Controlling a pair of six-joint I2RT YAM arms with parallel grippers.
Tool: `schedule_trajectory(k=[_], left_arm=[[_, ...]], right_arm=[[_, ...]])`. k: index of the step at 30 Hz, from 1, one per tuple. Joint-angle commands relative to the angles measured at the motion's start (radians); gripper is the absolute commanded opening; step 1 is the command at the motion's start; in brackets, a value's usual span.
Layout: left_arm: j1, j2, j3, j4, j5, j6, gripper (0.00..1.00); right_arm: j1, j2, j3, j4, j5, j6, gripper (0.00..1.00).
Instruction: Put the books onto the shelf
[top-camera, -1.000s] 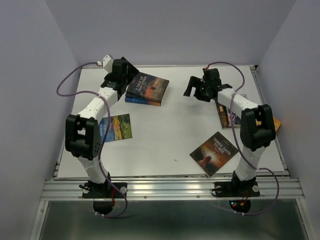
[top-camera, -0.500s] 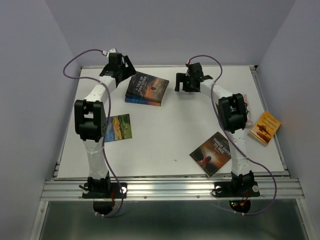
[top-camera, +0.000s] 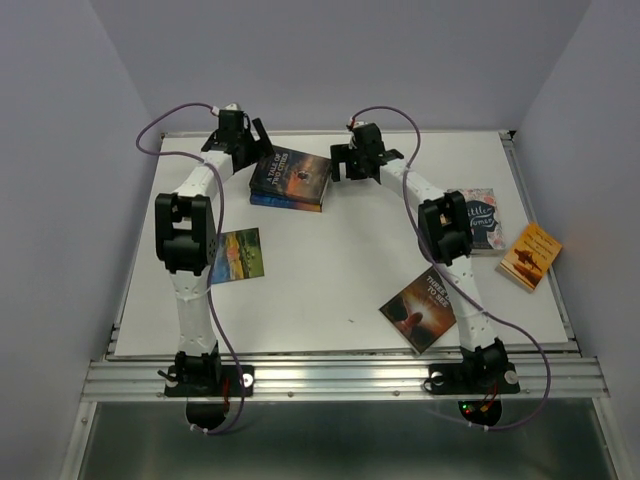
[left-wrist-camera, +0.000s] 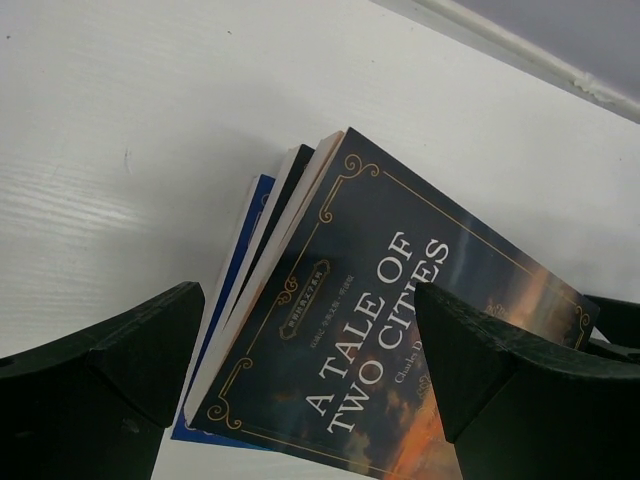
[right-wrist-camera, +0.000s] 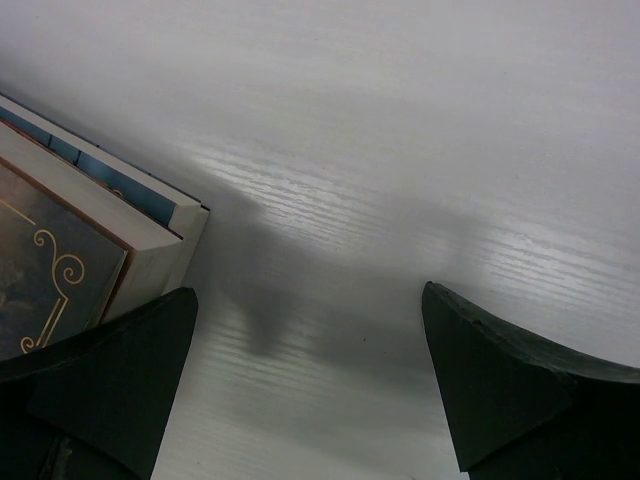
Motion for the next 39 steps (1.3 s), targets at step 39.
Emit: schedule_trajectory(k=[39], left_arm=[[0.058, -0.349, -0.121, -0.062, -0.219, 0.007, 0.99]], right_arm=[[0.014, -0.338, -0.286, -0.051, 0.387, 0.233, 1.00]])
